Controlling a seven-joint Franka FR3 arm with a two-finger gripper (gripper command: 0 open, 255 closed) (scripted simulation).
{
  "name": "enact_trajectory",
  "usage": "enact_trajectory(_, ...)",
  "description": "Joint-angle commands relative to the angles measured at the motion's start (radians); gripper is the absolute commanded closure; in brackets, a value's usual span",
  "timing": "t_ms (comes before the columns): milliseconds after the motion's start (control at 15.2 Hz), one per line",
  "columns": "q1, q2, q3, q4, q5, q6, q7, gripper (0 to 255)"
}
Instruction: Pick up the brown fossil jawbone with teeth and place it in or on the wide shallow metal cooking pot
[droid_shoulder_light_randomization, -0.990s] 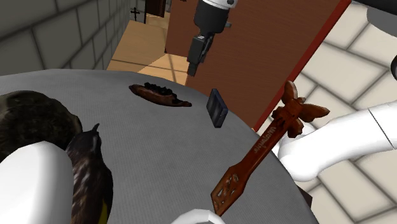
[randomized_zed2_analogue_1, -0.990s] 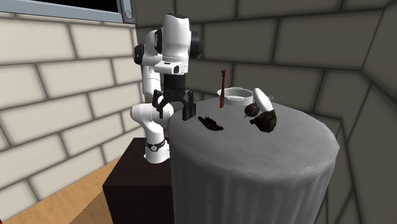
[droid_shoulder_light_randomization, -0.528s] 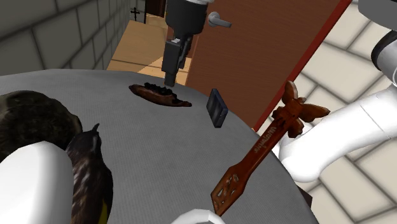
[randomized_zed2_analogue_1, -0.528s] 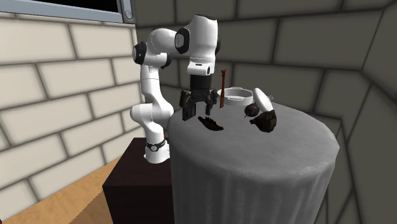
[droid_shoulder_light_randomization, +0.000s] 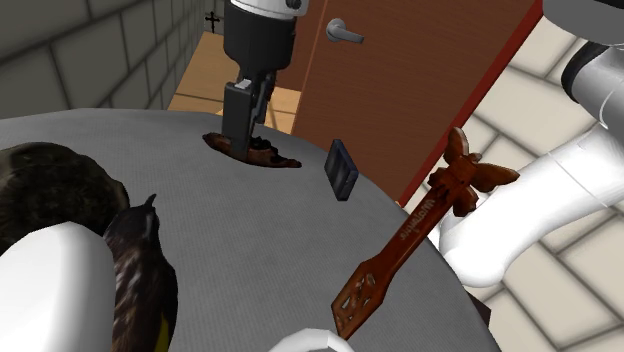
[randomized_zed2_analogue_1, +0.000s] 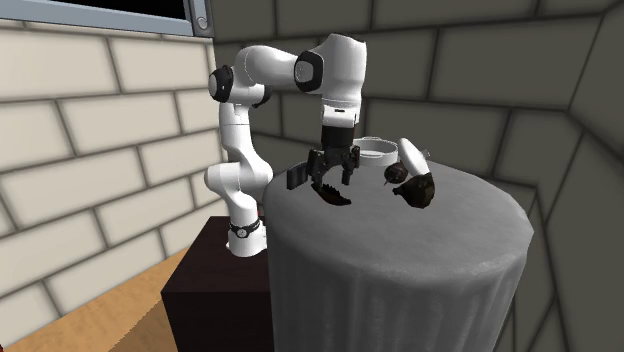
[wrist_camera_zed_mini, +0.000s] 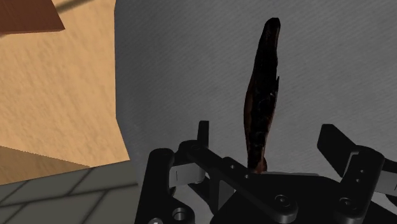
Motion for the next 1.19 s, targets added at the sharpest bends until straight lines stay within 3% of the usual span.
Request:
enact_trajectory(0,0.001,-0.004,0.000,-0.030,0.002,0.027,-0.001,0)
enact_trajectory(132,0.002,-0.009,0.000,-0.069,0.005,0.061,-0.004,0)
enact_trajectory(660,0.002,-0.009,0.000,-0.069,0.005,0.061,-0.004,0)
enact_trajectory(726,0.002,-0.009,0.000,-0.069,0.005,0.061,-0.004,255)
enact_trajectory(1122,0.002,-0.009,0.000,-0.069,0.005,0.061,-0.004,255)
